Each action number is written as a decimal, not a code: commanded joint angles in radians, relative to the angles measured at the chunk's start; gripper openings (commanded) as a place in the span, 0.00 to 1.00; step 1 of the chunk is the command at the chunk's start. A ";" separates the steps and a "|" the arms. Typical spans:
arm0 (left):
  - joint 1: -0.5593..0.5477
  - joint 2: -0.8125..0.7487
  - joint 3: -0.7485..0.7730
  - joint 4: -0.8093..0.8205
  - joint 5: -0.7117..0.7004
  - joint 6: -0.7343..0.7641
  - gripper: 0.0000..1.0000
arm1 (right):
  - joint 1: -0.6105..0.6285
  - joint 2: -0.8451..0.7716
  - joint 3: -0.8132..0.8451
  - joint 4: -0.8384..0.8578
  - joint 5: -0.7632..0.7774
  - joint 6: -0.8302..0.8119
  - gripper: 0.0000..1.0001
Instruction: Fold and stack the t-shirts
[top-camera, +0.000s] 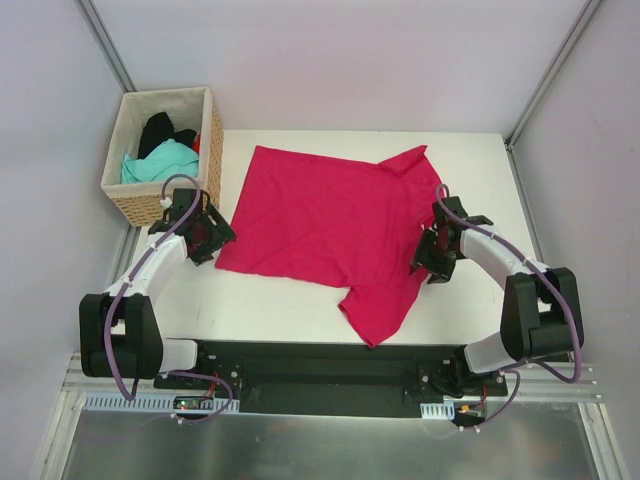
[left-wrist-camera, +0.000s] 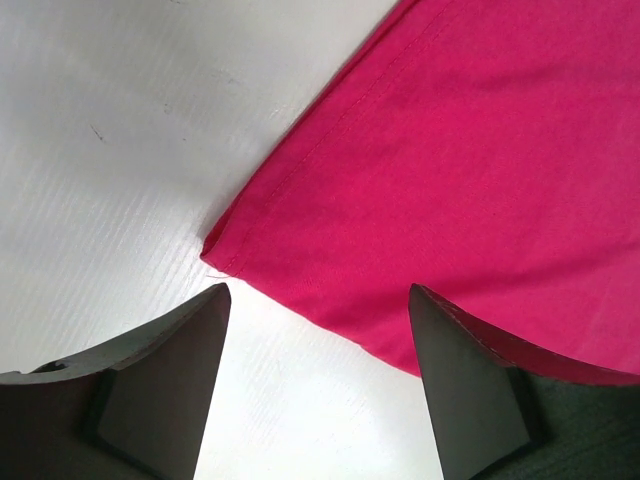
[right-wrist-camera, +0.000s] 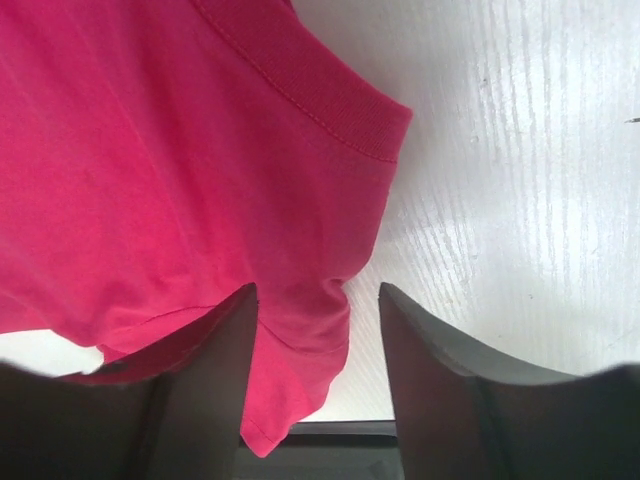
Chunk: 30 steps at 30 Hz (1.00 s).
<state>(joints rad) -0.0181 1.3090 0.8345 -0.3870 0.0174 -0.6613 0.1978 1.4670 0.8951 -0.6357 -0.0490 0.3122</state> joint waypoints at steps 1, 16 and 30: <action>0.003 -0.017 -0.017 -0.007 -0.013 0.019 0.72 | -0.003 0.033 -0.002 -0.001 0.003 -0.001 0.50; 0.003 -0.043 -0.034 -0.018 -0.037 0.019 0.73 | -0.127 0.084 0.028 -0.120 0.078 -0.208 0.01; -0.002 -0.066 -0.035 -0.019 0.019 0.045 0.74 | -0.215 0.047 0.420 -0.337 -0.020 -0.338 0.62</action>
<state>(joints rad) -0.0185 1.2823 0.7918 -0.3985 0.0040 -0.6468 -0.0101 1.5520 1.0500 -0.8593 -0.0086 0.0238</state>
